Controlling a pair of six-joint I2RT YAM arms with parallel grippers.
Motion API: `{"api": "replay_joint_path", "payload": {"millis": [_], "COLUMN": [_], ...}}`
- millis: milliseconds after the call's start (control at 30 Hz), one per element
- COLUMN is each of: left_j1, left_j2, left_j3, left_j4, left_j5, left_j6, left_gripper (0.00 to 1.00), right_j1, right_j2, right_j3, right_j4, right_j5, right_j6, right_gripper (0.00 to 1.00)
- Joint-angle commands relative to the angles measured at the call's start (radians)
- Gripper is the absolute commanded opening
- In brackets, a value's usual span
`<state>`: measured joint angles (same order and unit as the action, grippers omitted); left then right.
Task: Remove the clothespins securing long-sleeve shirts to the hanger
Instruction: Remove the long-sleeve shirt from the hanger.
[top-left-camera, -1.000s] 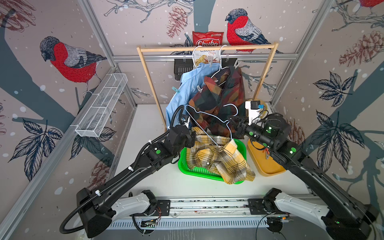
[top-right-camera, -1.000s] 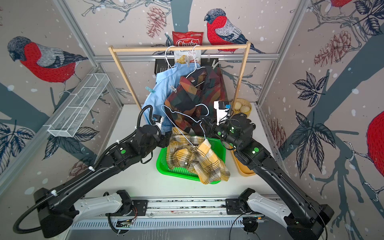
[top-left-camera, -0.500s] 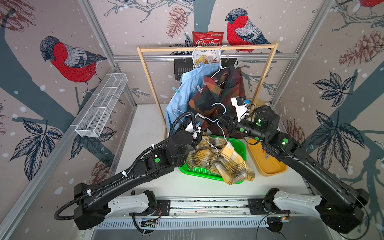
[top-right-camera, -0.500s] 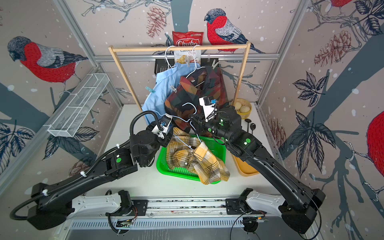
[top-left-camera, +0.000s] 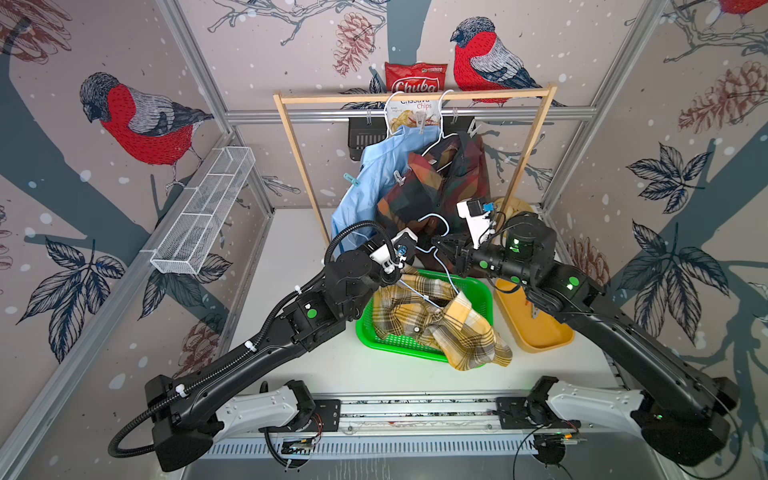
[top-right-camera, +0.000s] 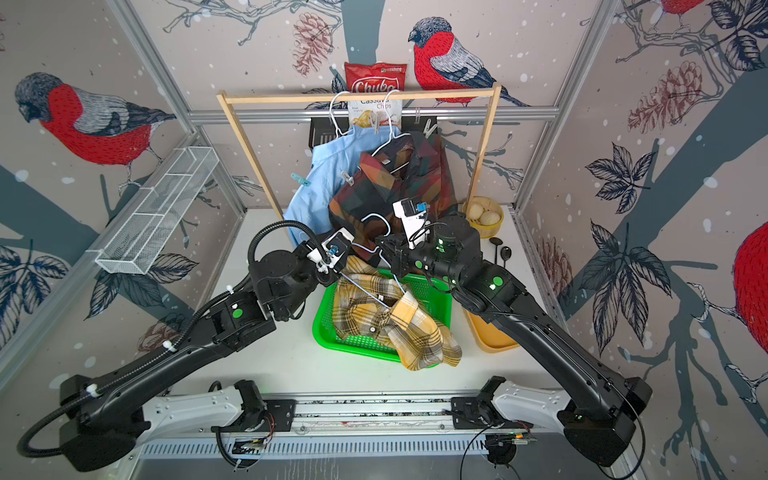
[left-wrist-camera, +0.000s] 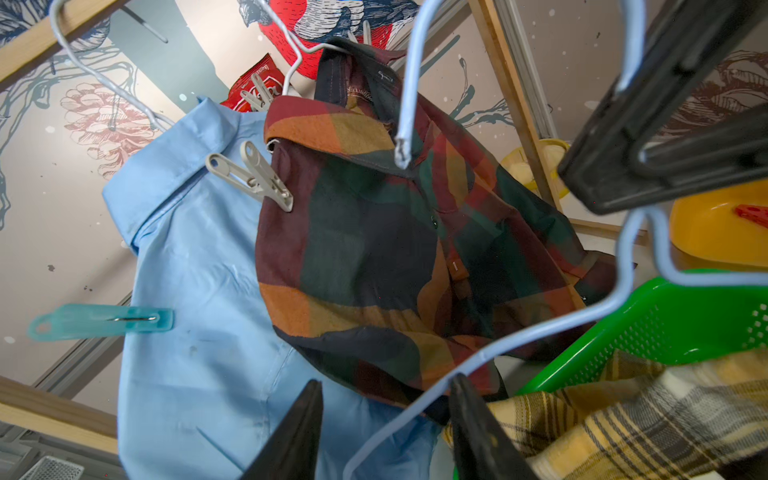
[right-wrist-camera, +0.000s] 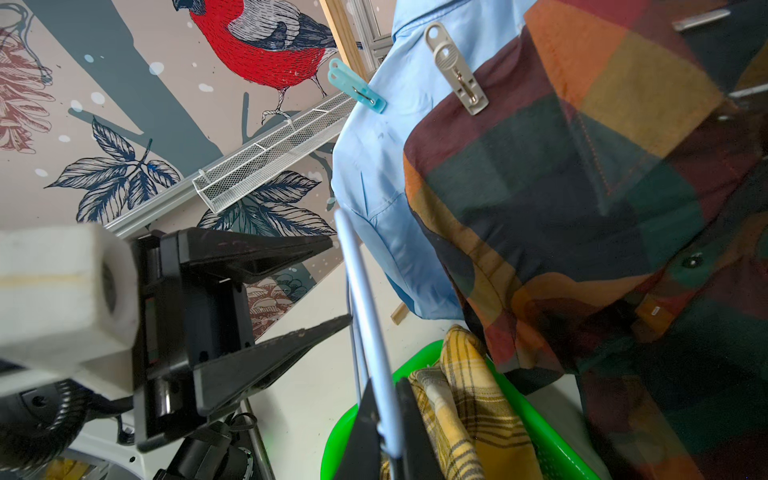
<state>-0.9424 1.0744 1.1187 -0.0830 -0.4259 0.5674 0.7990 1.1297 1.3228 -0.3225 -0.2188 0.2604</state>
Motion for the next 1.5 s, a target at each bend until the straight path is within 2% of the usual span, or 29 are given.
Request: {"api": "replay_joint_path", "payload": {"millis": [0, 300, 433, 667, 833, 900, 1067, 1133, 1300, 1467], "left_j1": [0.012, 0.024, 0.026, 0.024, 0.024, 0.023, 0.022, 0.026, 0.039, 0.044], "left_j2": [0.017, 0.051, 0.062, 0.056, 0.047, 0.045, 0.078, 0.11, 0.155, 0.162], "left_j3": [0.009, -0.017, -0.026, -0.043, -0.056, -0.05, -0.05, -0.045, -0.048, -0.071], "left_j4": [0.004, 0.036, 0.065, 0.084, 0.107, 0.094, 0.11, 0.111, 0.107, 0.068], "left_j5": [0.052, 0.059, 0.032, 0.016, -0.019, -0.029, -0.129, -0.169, -0.238, -0.303], "left_j6": [0.044, 0.038, 0.051, 0.056, 0.069, 0.074, 0.103, 0.114, 0.115, 0.117], "left_gripper": [0.49, 0.47, 0.35, 0.01, 0.0, 0.0, 0.0, 0.0, 0.0, 0.0], "right_j1": [0.002, 0.003, 0.002, 0.002, 0.001, 0.001, -0.012, -0.028, -0.076, -0.136], "right_j2": [-0.008, -0.012, -0.015, -0.008, 0.02, 0.034, 0.073, 0.087, 0.057, 0.016], "right_j3": [0.011, 0.007, -0.003, -0.006, 0.009, 0.015, 0.024, 0.031, 0.01, -0.034], "right_j4": [0.01, 0.003, 0.008, 0.009, 0.014, 0.015, 0.038, 0.046, 0.076, 0.028], "right_j5": [-0.037, -0.058, -0.07, -0.082, -0.105, -0.105, -0.083, -0.064, 0.038, 0.116], "right_j6": [-0.012, -0.013, -0.012, -0.021, -0.031, -0.032, -0.027, -0.016, 0.029, 0.061], "right_gripper": [0.0, 0.0, 0.0, 0.01, 0.07, 0.16, 0.59, 0.69, 0.82, 0.85]}}
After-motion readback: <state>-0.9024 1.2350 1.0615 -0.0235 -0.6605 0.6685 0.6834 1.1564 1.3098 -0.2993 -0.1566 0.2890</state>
